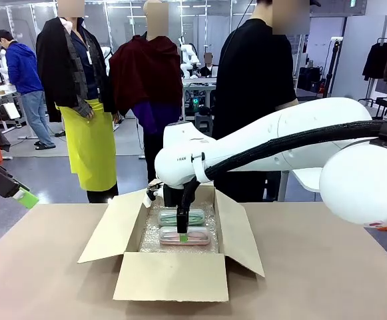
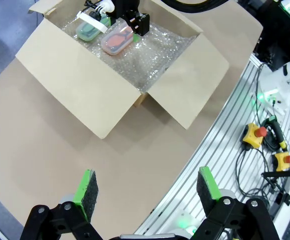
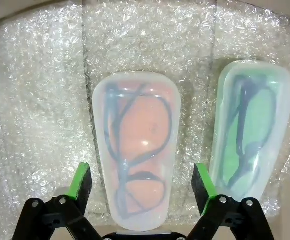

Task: Pack the glasses set securely to prepare it for shipping.
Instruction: Put the Glasses case from the right side of the table into the Package Box, then position the Package Box on the left side of the table.

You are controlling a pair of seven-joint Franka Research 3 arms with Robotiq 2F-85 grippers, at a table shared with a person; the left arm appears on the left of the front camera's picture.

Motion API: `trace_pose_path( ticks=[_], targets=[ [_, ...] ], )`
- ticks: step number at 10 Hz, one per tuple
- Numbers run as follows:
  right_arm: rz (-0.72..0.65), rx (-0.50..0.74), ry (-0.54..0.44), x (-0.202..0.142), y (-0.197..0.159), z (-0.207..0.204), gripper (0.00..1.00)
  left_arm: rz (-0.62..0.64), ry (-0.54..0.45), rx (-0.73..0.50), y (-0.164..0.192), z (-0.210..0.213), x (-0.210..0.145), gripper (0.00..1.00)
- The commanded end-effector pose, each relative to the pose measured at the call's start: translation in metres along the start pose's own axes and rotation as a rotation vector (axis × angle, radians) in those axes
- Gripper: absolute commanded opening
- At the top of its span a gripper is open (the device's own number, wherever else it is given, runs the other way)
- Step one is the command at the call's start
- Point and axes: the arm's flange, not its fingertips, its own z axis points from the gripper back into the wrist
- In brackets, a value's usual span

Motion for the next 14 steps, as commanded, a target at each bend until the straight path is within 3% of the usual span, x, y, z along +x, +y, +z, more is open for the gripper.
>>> trace_pose_path(
  ticks=[1,11,13,14],
  targets=[
    [0.003,0.000,0.001,0.001,0.002,0.000,1.00,-0.004,0.003,-0.001,-0.001,0.001,-0.001,1.00],
    [0.000,0.000,0.000,0.000,0.000,0.000,1.00,-0.004,0.003,-0.001,-0.001,0.001,-0.001,1.00],
    [-0.083,-0.043,-0.049,-0.018,0.019,0.041,1.00,-0.004,0.003,-0.001,-0.001,0.001,-0.001,1.00],
    [-0.144,-0.074,-0.022,-0.031,0.033,0.066,1.00,-0.004,0.003,-0.001,-0.001,0.001,-0.001,1.00]
  ],
)
